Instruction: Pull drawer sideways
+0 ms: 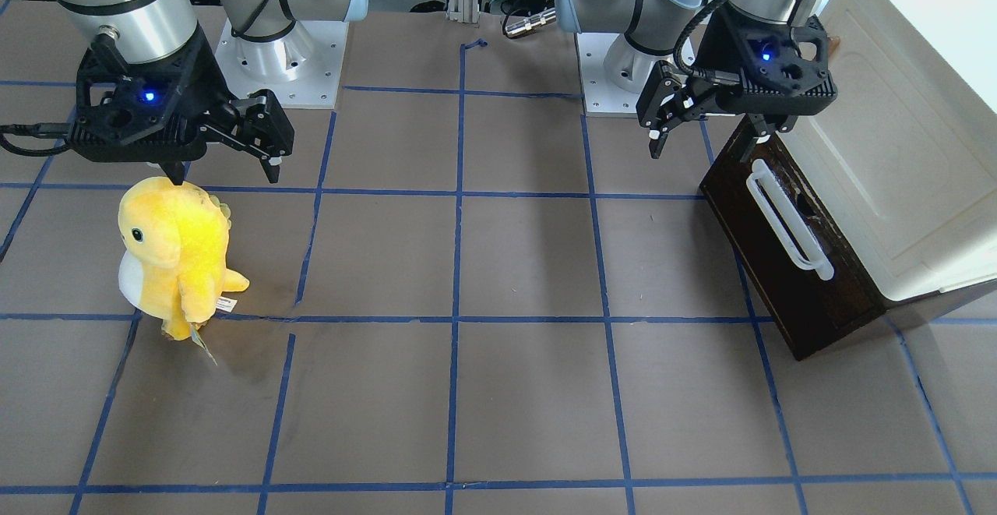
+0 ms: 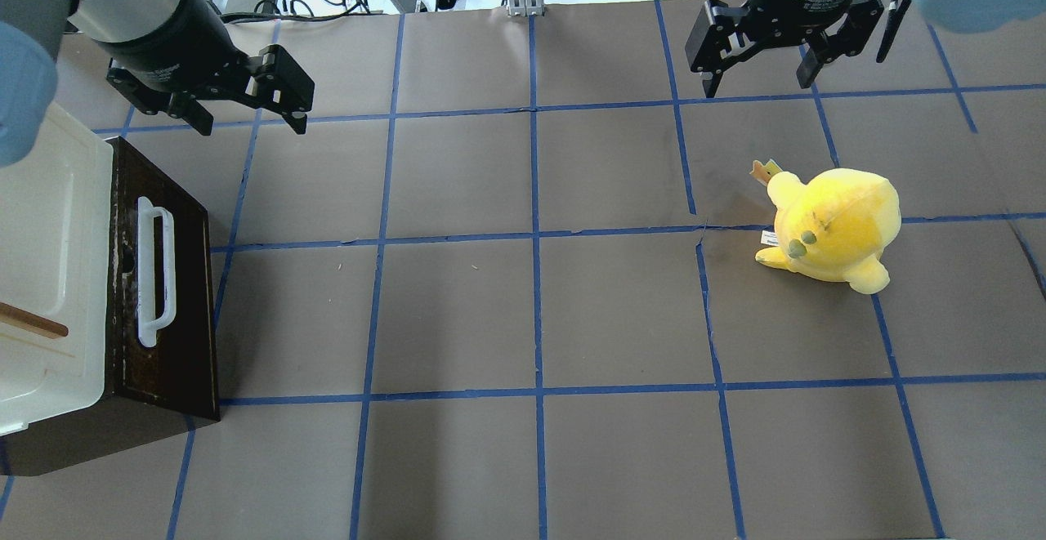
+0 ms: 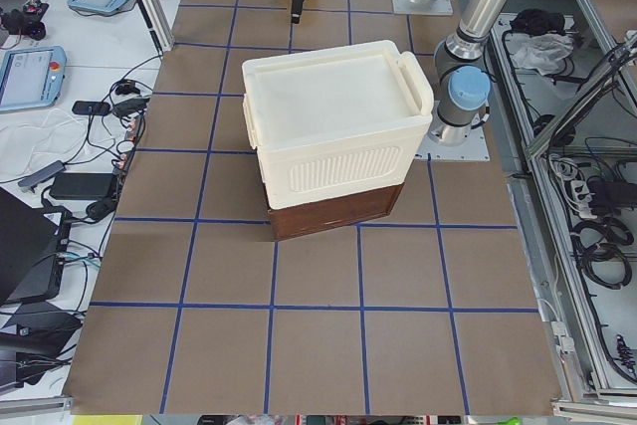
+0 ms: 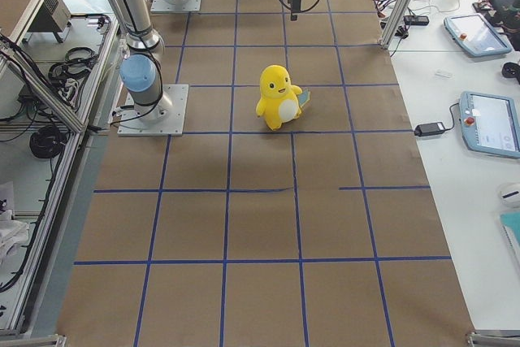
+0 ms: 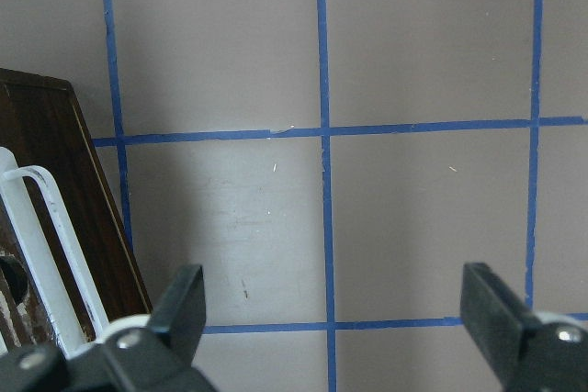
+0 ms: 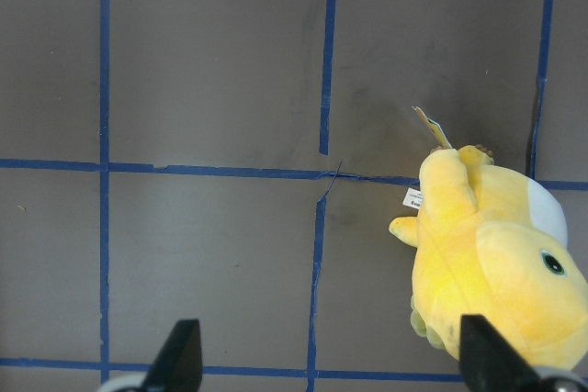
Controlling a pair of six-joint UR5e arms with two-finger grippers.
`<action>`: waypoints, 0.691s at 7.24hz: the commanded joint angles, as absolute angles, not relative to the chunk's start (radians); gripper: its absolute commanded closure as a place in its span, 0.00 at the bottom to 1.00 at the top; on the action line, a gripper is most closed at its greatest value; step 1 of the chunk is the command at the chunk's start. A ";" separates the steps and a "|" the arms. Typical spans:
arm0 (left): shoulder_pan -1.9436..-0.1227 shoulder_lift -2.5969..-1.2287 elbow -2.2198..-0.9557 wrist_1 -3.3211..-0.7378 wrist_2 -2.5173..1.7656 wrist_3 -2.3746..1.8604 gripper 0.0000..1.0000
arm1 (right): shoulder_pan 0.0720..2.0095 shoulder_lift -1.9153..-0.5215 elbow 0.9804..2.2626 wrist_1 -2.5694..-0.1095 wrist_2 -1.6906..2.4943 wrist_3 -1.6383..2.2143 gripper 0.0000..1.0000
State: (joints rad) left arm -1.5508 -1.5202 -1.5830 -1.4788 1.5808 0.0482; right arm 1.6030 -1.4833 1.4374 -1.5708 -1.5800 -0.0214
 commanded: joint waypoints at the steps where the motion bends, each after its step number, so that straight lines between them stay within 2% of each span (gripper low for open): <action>1: -1.551 -1.526 -1.585 -1.479 1.580 0.048 0.00 | 1.603 -1.483 1.437 -1.571 -1.580 -0.021 0.00; 5: -1.551 -1.566 -1.585 -1.436 1.578 -0.010 0.00 | 1.603 -1.483 1.437 -1.571 -1.580 -0.021 0.00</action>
State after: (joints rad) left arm -1.5503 -1.5499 -1.5844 -1.4632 1.5799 0.0211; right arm 1.6030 -1.4833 1.4374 -1.5708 -1.5800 -0.0215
